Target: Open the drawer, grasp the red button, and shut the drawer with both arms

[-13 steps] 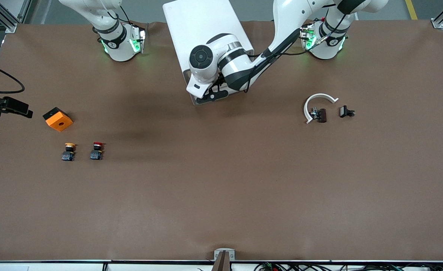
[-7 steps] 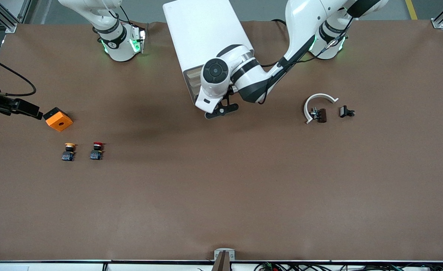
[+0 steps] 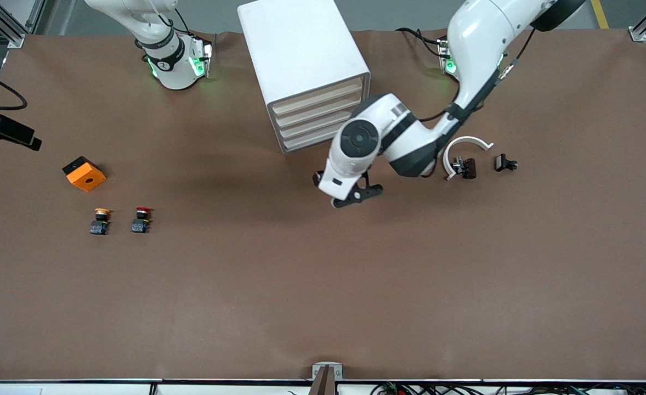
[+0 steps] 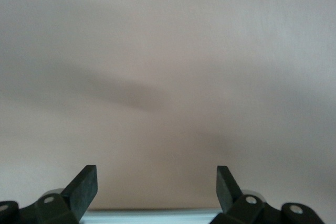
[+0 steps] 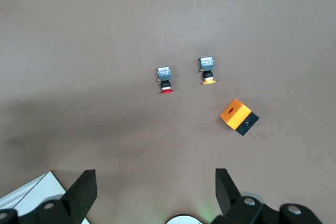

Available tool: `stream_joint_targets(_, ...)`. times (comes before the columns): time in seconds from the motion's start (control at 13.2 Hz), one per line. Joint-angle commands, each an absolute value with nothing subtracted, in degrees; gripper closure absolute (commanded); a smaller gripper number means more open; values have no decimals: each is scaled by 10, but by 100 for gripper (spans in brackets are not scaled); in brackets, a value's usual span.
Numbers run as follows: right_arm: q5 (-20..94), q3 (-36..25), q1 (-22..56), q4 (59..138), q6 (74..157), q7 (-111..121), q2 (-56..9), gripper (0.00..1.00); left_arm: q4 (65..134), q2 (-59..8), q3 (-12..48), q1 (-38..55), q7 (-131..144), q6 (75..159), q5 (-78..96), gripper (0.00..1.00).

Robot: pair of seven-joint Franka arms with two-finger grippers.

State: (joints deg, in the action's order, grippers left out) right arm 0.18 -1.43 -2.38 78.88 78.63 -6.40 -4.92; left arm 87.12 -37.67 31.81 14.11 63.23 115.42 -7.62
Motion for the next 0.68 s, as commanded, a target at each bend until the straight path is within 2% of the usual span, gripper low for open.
stream_joint_targets(0.0, 24, -10, -26, 794, 807, -73, -44, 0, 897, -348, 321, 82, 554, 1143, -80, 0)
stream_joint_targets(0.15, 25, -11, -28, 806, 840, -71, -29, 0, 922, -325, 323, 27, 504, 1131, -81, 0)
stream_joint_targets(0.38, 25, -12, -39, 849, 848, 0, 2, 0, 978, -261, 325, -63, 406, 1122, -80, 0)
stream_joint_targets(0.61, 27, -12, -54, 890, 858, 15, 30, 0, 986, -226, 326, -138, 301, 1063, -78, 0)
